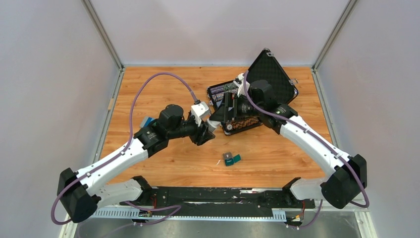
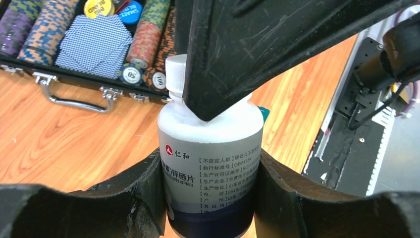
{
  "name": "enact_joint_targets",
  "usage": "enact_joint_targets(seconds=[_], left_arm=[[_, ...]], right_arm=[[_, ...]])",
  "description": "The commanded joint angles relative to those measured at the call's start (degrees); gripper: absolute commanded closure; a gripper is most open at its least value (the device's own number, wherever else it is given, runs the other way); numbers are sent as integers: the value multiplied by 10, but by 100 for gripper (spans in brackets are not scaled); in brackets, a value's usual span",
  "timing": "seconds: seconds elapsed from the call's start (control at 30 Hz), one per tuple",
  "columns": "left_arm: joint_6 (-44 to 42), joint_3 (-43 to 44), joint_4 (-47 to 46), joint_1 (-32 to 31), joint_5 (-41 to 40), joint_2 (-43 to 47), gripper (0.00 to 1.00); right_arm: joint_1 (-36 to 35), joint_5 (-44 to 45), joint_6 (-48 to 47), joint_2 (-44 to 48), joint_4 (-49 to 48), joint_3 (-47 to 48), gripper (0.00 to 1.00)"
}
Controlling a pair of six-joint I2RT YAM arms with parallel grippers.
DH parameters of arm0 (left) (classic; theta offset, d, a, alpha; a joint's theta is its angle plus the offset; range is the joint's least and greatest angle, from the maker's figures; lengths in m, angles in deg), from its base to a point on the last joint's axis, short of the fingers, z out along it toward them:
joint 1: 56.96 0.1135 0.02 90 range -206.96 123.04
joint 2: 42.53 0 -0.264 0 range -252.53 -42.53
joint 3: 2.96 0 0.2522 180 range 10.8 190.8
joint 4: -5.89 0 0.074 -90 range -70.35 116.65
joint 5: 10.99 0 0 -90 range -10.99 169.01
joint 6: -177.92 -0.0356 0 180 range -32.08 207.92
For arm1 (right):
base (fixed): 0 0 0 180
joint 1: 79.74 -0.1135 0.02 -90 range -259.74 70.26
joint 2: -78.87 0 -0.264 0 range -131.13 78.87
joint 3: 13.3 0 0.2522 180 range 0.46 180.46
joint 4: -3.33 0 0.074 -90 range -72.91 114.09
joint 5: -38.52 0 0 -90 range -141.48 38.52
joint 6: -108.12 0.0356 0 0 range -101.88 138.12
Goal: Sort the pills into containers
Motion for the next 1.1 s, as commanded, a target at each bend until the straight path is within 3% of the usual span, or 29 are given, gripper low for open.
enact_joint_targets(seconds=[0.0, 0.13, 0.3, 0.37, 0.5, 0.67, 1.07], left_arm=[[9, 5, -40, 0, -36, 15, 100], [25, -2, -80, 0, -52, 1, 100], [43, 5, -82, 0, -59, -10, 100], [48, 7, -85, 0, -51, -12, 100], [48, 20, -65, 0, -27, -10, 100], [22, 40, -26, 0, 69, -7, 100], [-74, 61, -43, 0, 257, -6, 100]], right_arm=[[-5, 52, 174, -12, 7, -10, 9], [-11, 57, 219, -1, -23, -48, 27], [-10, 44, 215, 26, -73, -72, 67], [-10, 37, 192, 42, -96, -78, 75], [3, -32, 73, 63, -139, -86, 79], [27, -285, -99, 99, -197, -111, 78], [31, -274, -227, 154, -121, -62, 84]])
